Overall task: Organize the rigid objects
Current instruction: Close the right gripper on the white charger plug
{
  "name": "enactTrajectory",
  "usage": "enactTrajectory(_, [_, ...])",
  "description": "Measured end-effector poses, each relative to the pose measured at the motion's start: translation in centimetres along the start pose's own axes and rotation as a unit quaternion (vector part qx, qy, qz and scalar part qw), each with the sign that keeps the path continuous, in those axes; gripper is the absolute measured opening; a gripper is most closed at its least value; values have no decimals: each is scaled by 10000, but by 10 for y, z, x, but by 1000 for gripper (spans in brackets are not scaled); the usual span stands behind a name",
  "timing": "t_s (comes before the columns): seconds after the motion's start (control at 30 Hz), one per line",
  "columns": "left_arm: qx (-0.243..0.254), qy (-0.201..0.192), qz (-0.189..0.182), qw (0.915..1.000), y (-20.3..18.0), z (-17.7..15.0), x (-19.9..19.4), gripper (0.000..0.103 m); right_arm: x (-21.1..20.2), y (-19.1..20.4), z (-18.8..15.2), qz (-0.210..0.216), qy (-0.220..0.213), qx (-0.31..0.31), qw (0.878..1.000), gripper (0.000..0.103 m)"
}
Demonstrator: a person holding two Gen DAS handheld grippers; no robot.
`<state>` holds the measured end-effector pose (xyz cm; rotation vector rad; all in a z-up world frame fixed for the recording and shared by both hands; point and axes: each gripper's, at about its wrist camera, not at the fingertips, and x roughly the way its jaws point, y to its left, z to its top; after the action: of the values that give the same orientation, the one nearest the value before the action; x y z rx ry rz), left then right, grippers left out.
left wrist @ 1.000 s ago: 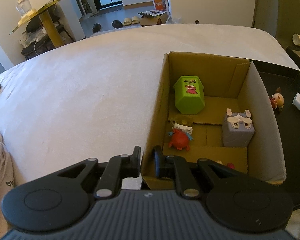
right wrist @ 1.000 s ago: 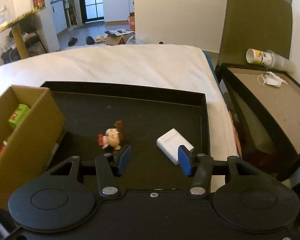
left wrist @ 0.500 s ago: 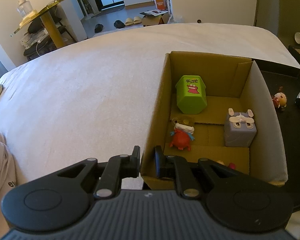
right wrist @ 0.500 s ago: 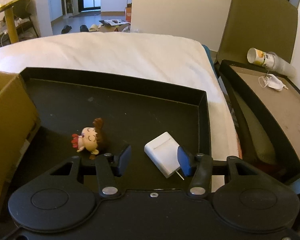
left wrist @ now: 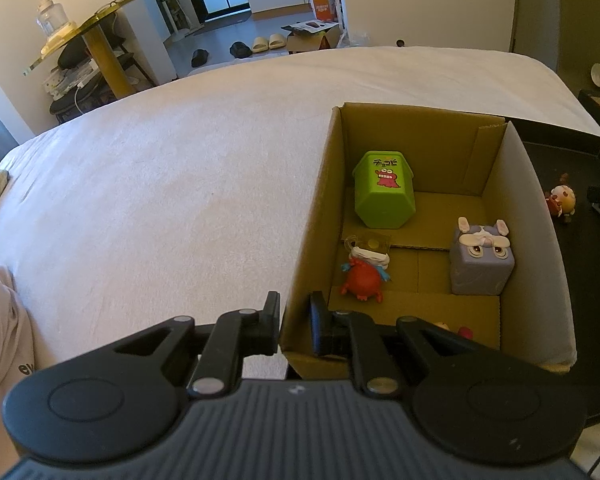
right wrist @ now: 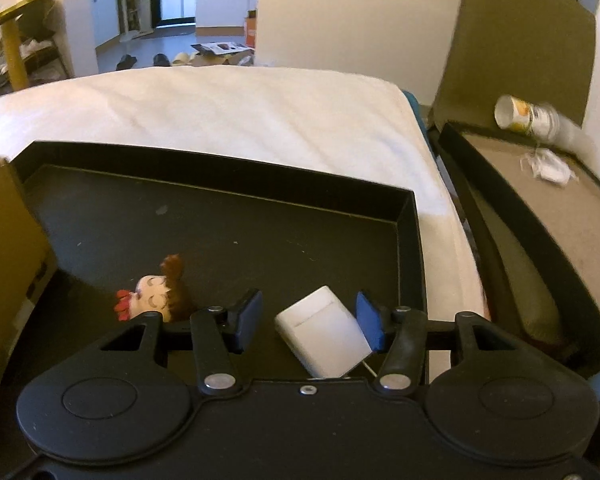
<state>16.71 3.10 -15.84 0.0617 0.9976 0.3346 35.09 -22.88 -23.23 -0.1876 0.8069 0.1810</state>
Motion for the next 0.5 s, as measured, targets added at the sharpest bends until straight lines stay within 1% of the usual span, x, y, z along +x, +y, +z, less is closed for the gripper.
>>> enactTrajectory(0.13, [-15,2,-5,10000,0,1,0,14,6,-3,-3,-1,121,124,9999,49])
enactTrajectory(0.23, [-23,6,-13,10000,1,1,0,14,3,0,-5,18,165,58,9998,46])
enactTrajectory(0.4, [-72,4,-51,10000,2,0,0,14,-3,6,-12,-24,373,0,9993,46])
enactTrajectory(0.5, [-96,4,-77,9999,4,0,0,14,-9,11,-15,46,517,8,9987,45])
